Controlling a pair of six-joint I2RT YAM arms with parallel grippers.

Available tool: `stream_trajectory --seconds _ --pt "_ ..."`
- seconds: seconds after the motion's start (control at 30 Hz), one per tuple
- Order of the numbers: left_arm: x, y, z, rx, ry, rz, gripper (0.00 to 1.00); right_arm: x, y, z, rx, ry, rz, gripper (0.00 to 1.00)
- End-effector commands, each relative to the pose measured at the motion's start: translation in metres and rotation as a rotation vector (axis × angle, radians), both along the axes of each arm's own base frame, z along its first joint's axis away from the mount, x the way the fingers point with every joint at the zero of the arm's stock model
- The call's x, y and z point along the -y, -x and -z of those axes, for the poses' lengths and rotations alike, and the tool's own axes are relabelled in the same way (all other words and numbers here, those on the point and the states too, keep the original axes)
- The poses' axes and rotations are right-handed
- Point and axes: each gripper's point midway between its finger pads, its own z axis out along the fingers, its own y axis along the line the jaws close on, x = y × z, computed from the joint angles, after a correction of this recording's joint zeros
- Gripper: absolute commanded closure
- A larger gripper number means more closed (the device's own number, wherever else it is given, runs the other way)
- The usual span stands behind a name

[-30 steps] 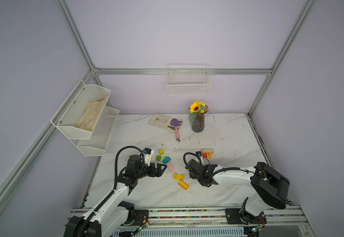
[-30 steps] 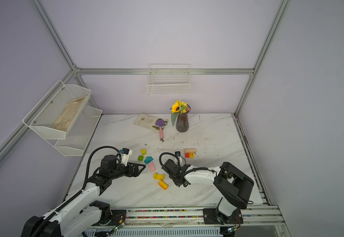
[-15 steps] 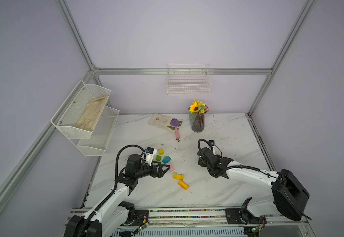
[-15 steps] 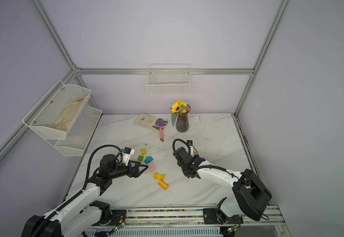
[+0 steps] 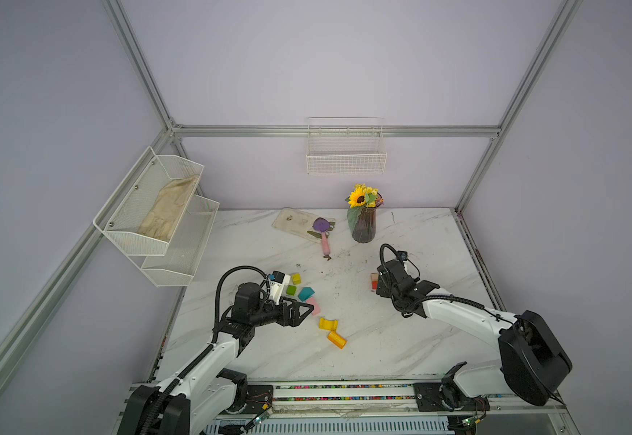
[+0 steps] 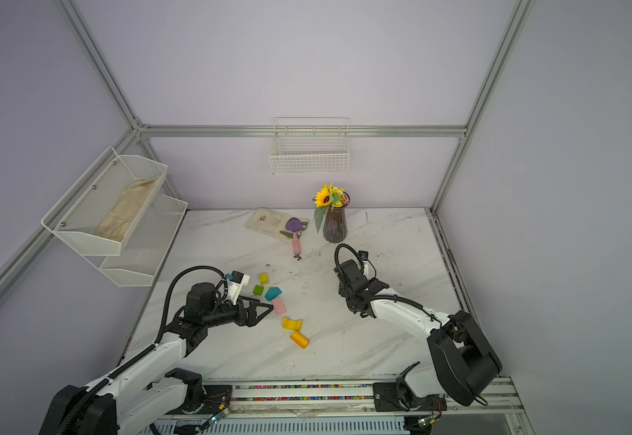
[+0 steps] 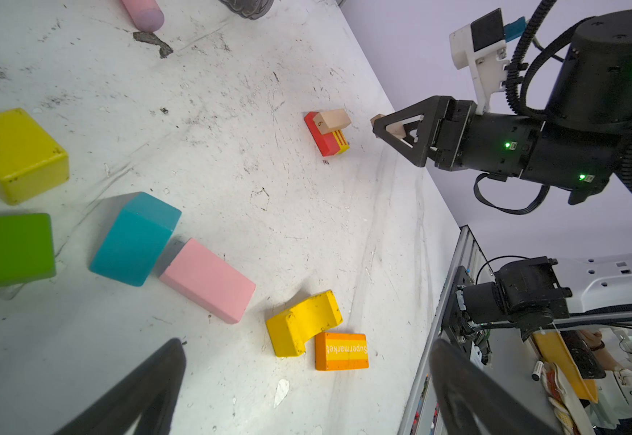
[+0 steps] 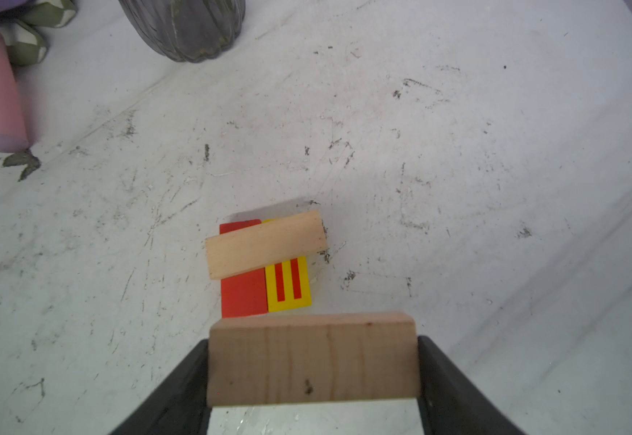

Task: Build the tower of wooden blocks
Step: 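Lift the pale wood bar and carry it over the stacked bars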

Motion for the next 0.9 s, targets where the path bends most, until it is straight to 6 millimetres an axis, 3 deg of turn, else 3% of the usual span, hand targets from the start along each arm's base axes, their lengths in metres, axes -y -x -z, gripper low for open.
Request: stream_trajectory --seconds 0.0,0.3,0.87 --pt "0.003 -0.001 -0.010 0.056 0.016 0.029 0.00 -0.007 -0.006 0.013 -0.046 0.009 -0.041 0.55" --pt "0.003 -0.002 -0.007 0.046 0.011 0.026 0.00 -0.016 -0.020 0.031 -0.096 0.039 -0.070 0.55" --pt "0.004 -0.003 -0.005 0.034 0.008 0.027 0.00 -0.018 -0.031 0.046 -0.132 0.044 -0.064 0.53"
